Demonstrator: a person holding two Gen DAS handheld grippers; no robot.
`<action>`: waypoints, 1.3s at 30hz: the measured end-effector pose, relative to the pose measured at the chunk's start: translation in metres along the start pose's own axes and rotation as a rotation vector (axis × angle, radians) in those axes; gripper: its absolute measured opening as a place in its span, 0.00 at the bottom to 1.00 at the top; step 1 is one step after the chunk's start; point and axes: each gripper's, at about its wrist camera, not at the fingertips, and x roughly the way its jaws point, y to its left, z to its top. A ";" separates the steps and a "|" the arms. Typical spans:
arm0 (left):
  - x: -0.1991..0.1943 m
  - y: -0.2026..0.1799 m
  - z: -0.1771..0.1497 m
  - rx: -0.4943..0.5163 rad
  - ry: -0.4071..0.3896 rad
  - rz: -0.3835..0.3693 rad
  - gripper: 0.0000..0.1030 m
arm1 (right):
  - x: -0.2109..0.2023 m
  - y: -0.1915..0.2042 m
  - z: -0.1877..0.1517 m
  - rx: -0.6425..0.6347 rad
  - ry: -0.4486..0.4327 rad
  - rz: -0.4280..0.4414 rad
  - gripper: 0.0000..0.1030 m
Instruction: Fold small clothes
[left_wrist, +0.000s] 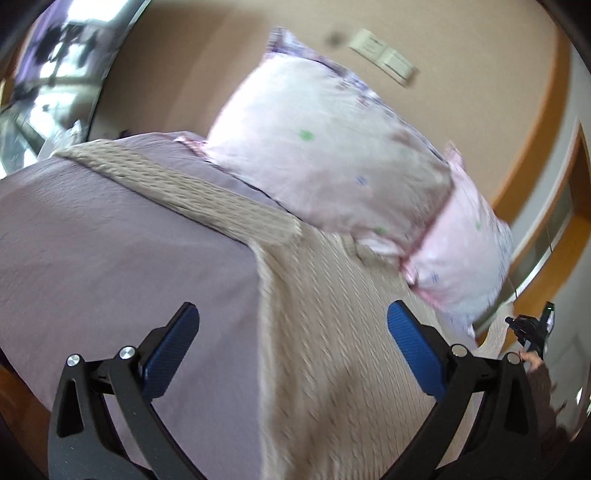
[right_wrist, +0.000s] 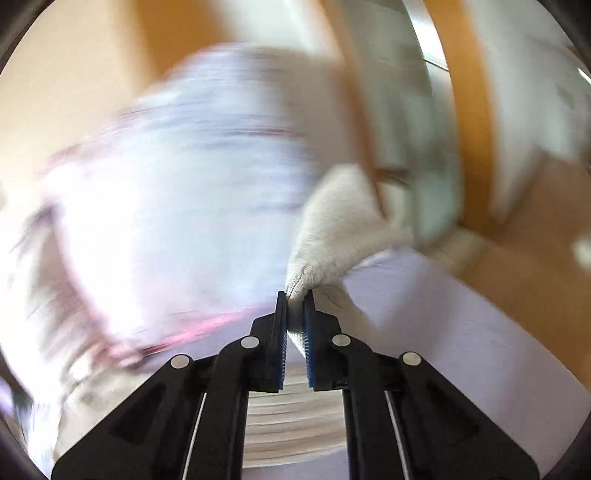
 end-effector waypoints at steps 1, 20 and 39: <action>0.001 0.006 0.005 -0.020 -0.005 0.006 0.98 | -0.003 0.049 -0.005 -0.072 0.004 0.087 0.09; 0.056 0.164 0.120 -0.444 0.026 0.233 0.74 | 0.041 0.237 -0.158 -0.285 0.325 0.622 0.71; 0.093 0.145 0.189 -0.383 -0.008 0.481 0.07 | 0.038 0.209 -0.145 -0.074 0.215 0.732 0.75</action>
